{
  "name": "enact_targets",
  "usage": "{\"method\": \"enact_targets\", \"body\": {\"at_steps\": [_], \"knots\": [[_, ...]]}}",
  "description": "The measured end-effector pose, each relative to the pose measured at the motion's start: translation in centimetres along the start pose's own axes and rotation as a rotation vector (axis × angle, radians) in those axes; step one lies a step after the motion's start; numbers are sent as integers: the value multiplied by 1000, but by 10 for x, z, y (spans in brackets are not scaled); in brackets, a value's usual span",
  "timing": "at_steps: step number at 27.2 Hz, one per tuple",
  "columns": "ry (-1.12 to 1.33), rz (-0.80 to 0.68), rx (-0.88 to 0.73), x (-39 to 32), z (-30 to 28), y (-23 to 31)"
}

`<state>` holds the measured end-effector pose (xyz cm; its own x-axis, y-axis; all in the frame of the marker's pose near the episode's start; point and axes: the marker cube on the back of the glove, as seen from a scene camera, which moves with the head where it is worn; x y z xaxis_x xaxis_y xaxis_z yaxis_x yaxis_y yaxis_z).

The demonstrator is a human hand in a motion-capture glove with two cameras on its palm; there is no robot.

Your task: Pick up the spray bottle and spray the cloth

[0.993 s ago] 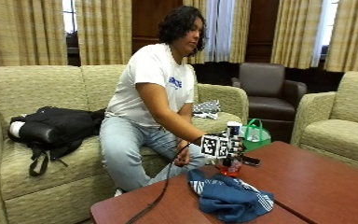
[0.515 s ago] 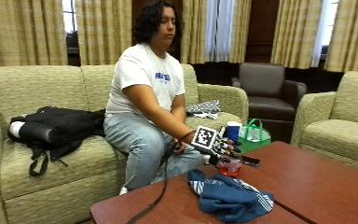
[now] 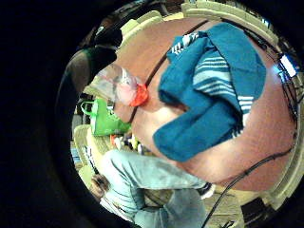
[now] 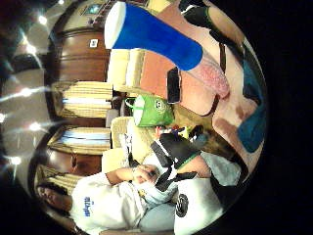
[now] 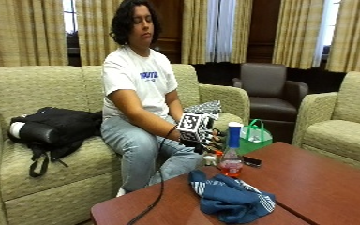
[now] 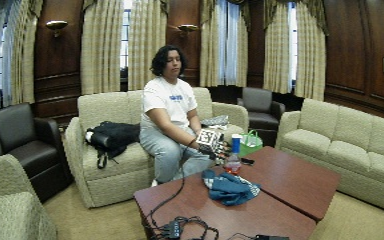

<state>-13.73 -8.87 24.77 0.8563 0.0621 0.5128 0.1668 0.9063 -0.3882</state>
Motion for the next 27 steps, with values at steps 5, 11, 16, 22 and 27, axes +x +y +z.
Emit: {"method": "enact_targets", "body": {"at_steps": [5,11,16,22,27], "knots": [[14,-5,-7,10,-16,26],[69,0,-3,25,-36,53],[94,-3,-21,36,-47,73],[97,7,-30,43,-58,87],[91,11,-12,44,-65,98]]}}
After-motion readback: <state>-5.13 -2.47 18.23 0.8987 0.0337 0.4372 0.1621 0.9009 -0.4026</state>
